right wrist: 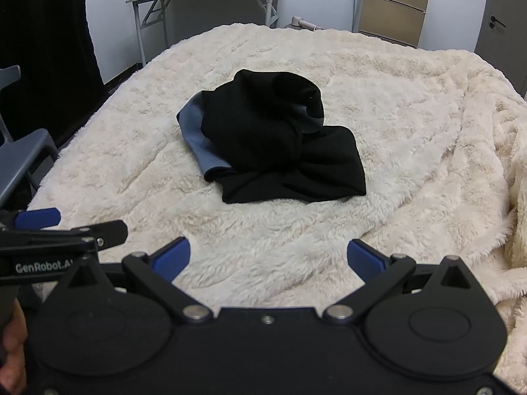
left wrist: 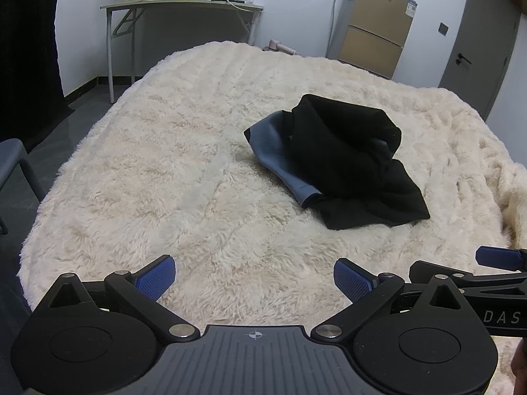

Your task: Fold clothes

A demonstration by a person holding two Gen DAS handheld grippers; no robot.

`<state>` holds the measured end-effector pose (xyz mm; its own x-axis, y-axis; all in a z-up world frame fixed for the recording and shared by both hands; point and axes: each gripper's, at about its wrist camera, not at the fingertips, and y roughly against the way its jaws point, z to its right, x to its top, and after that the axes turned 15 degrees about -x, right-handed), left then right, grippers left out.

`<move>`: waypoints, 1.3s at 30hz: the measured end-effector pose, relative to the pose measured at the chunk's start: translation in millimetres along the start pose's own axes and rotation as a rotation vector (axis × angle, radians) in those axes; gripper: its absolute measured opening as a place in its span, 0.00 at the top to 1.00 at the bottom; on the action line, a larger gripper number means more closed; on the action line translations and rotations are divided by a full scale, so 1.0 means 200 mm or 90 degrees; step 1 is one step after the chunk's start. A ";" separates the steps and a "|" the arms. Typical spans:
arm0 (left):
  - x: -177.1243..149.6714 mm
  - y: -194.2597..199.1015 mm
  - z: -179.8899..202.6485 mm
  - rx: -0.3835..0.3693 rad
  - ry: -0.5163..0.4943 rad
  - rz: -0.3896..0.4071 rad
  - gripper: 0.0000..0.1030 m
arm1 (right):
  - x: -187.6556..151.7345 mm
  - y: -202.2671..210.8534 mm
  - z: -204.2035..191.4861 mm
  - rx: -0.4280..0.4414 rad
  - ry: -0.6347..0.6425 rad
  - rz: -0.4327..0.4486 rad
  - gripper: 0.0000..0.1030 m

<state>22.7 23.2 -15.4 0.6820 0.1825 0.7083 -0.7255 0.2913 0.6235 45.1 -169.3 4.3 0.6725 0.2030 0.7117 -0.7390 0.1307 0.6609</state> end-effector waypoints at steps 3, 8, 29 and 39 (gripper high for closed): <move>0.00 -0.01 0.00 0.001 0.001 -0.001 0.01 | 0.01 0.00 0.00 -0.002 0.003 0.001 0.00; 0.00 -0.01 0.00 0.006 0.001 -0.006 0.01 | 0.01 -0.01 -0.01 -0.001 0.004 -0.002 0.00; 0.13 0.01 -0.20 -0.027 -0.092 0.133 0.00 | 0.18 -0.12 -0.08 0.029 0.063 0.151 0.00; 0.13 -0.03 -0.29 -0.096 -0.042 0.072 0.00 | 0.40 -0.39 -0.11 0.024 0.034 0.075 0.07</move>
<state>50.4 80.2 -20.5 0.5853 0.1624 0.7944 -0.7720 0.4109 0.4849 155.7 -141.7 4.2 0.5773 0.2669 0.7717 -0.8099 0.0664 0.5828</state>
